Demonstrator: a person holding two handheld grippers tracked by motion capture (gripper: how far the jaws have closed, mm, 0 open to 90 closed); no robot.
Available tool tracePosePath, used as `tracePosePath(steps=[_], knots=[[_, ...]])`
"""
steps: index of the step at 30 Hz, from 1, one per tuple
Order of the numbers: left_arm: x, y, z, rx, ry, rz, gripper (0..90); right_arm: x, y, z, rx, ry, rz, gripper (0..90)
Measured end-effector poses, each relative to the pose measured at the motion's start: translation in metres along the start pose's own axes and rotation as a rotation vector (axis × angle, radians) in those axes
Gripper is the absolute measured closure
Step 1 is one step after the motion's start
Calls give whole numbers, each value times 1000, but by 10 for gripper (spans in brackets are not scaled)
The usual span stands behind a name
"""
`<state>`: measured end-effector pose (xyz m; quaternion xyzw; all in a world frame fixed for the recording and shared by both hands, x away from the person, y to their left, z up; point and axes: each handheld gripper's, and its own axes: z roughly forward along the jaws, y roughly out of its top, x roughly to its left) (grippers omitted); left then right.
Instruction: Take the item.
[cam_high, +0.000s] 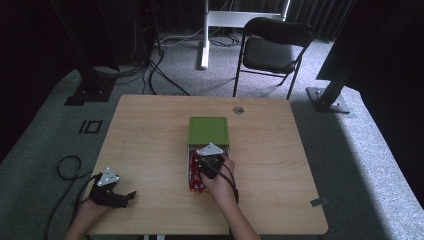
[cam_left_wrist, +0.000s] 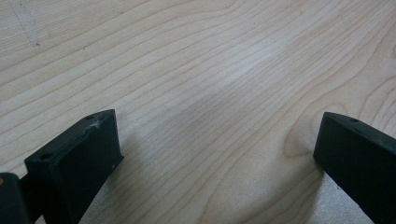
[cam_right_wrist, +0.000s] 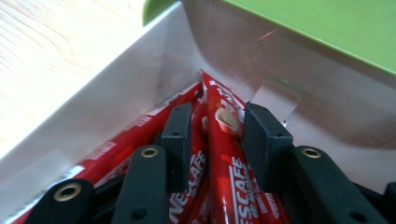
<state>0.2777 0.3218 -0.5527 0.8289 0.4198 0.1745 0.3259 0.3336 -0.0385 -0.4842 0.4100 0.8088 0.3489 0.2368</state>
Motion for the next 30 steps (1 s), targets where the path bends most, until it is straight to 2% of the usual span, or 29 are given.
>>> tracePosePath(steps=[3,7,10,15,20,30], knots=[[0,0,0,0,0,0,14,2,1,3,8,-19,-12,661],[0,0,0,0,0,0,14,1,2,6,33,-26,-28,784],[0,0,0,0,0,0,14,0,1,6,33,-18,-28,795],[0,0,0,0,0,0,14,-4,2,0,8,38,12,798],[0,0,0,0,0,0,14,-6,1,-6,4,83,30,798],[0,0,0,-1,1,0,14,-10,3,-25,-48,113,59,798]])
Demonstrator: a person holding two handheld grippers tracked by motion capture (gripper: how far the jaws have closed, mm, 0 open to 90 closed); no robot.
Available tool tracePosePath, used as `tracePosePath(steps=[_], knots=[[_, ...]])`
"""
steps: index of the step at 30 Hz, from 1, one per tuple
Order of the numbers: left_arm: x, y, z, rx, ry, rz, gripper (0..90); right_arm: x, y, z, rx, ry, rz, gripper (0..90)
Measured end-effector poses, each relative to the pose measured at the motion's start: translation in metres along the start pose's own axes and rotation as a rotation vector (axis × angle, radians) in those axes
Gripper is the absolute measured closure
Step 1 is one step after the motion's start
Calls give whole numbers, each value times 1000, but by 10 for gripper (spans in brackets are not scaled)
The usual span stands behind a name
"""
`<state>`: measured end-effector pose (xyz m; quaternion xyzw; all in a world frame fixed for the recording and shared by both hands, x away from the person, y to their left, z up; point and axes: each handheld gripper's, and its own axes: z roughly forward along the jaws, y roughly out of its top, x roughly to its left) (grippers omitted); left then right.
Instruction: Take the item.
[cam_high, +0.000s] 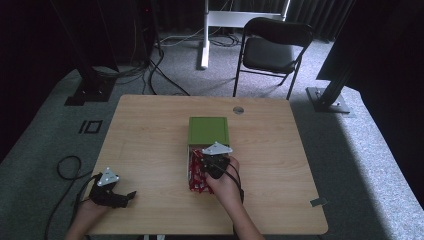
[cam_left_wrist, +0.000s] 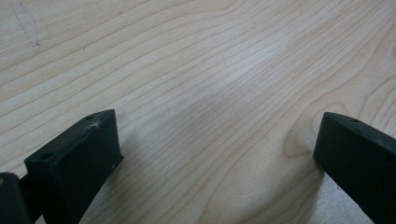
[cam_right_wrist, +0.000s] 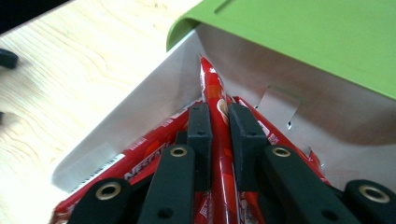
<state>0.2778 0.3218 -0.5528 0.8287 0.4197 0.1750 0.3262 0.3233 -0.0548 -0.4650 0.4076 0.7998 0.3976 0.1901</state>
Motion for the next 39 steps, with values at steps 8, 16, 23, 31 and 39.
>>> tracePosePath(steps=[8,16,23,31,39], knots=[[0,0,0,0,0,-1,14,0,-1,-14,-18,26,16,798],[0,0,0,0,0,0,14,0,0,-25,-41,59,42,798],[0,0,0,1,-1,-2,14,-1,5,-35,-79,84,64,798],[0,0,0,1,-1,-2,14,-5,12,-44,-123,99,68,799],[0,0,0,3,-1,-1,14,-17,21,-55,-170,67,89,798]])
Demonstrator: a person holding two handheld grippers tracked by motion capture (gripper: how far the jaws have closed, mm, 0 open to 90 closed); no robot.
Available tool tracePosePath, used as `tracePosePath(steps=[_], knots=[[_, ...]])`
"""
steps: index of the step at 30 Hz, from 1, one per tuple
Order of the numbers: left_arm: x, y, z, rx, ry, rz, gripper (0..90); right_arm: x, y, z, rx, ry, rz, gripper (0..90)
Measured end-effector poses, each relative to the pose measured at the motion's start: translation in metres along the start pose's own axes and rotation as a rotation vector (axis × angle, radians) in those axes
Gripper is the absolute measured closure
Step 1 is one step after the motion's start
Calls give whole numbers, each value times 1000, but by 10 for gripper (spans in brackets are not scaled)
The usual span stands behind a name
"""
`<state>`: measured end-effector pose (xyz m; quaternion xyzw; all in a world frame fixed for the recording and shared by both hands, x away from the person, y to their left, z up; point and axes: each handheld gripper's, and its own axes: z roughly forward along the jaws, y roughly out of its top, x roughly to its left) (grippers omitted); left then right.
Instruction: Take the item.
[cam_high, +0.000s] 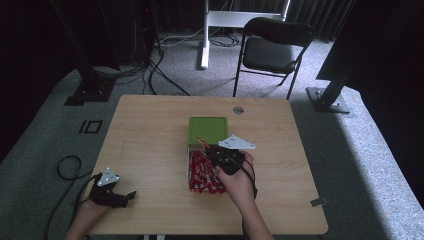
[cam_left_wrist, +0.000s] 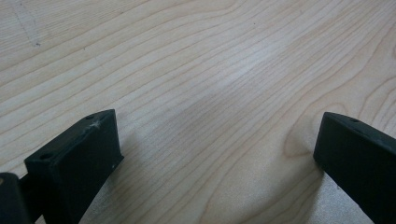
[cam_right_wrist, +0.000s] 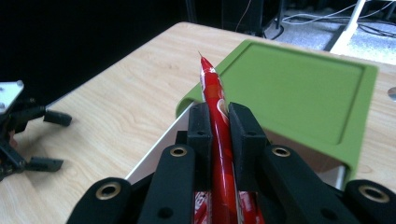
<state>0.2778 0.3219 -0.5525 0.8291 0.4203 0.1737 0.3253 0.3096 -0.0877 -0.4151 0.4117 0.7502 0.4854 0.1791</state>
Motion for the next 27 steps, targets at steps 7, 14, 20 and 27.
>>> tracePosePath(steps=[7,14,20,27], knots=[[0,0,0,0,0,0,14,-13,5,-6,-34,-31,27,798],[0,0,0,-1,0,0,15,-28,7,-11,-58,-84,54,798],[0,0,0,0,0,1,15,-44,9,-16,-76,-130,79,798],[0,0,0,-1,0,1,15,-66,8,-19,-92,-197,99,798]])
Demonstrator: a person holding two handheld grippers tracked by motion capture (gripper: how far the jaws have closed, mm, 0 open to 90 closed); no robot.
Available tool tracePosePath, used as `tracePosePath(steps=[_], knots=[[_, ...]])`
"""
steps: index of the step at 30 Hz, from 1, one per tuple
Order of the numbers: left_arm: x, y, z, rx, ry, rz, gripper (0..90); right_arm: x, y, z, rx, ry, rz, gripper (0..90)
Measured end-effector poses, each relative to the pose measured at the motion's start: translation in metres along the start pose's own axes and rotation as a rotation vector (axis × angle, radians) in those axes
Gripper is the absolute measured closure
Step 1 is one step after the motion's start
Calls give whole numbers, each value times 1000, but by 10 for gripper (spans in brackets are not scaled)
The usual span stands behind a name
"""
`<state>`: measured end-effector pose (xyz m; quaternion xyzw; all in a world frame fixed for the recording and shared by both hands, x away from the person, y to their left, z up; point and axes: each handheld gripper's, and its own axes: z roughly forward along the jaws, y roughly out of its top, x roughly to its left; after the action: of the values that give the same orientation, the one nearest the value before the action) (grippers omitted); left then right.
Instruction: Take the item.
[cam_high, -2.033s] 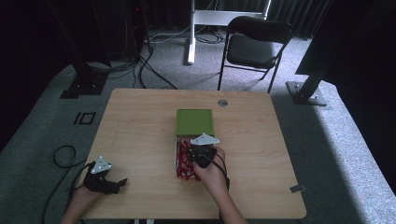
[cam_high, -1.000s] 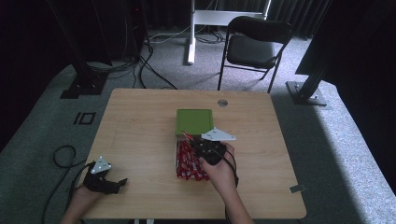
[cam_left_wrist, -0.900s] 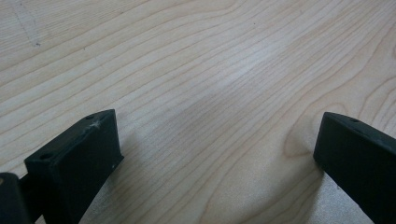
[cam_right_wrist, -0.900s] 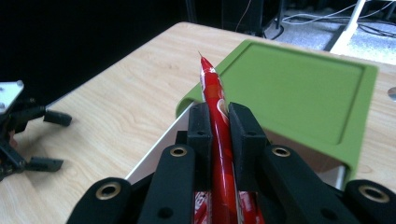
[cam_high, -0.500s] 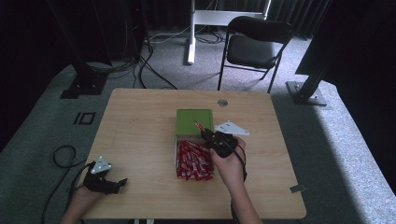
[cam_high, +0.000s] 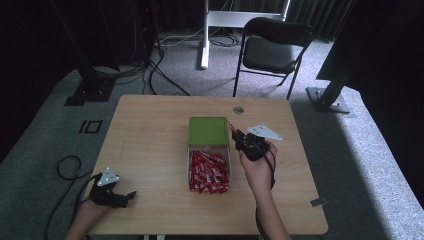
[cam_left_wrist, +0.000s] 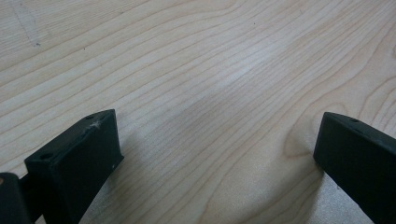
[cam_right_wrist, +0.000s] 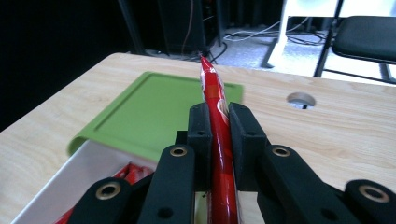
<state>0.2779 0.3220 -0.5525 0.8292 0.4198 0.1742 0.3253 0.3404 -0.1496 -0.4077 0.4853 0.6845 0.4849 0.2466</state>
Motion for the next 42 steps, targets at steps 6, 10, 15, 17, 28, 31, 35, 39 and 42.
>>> tracePosePath(steps=[6,10,15,17,28,31,35,39,42], knots=[[0,0,0,1,0,1,14,-18,-1,1,-13,-47,37,798],[0,0,0,1,0,1,14,-27,-8,5,-21,-69,85,798],[0,0,0,0,0,0,15,-33,-20,13,-22,-92,134,798],[0,0,0,1,-1,-1,15,-34,-25,16,-21,-93,155,798],[0,0,0,0,-1,-1,15,-32,-52,33,-4,-119,208,797],[0,0,0,-1,0,-1,15,-30,-62,41,29,-114,219,797],[0,0,0,-1,0,-1,15,-31,-73,51,61,-122,220,797],[0,0,0,-1,0,-1,15,-34,-83,59,86,-121,250,796],[0,0,0,-1,0,-1,15,-34,-89,65,104,-111,270,796]])
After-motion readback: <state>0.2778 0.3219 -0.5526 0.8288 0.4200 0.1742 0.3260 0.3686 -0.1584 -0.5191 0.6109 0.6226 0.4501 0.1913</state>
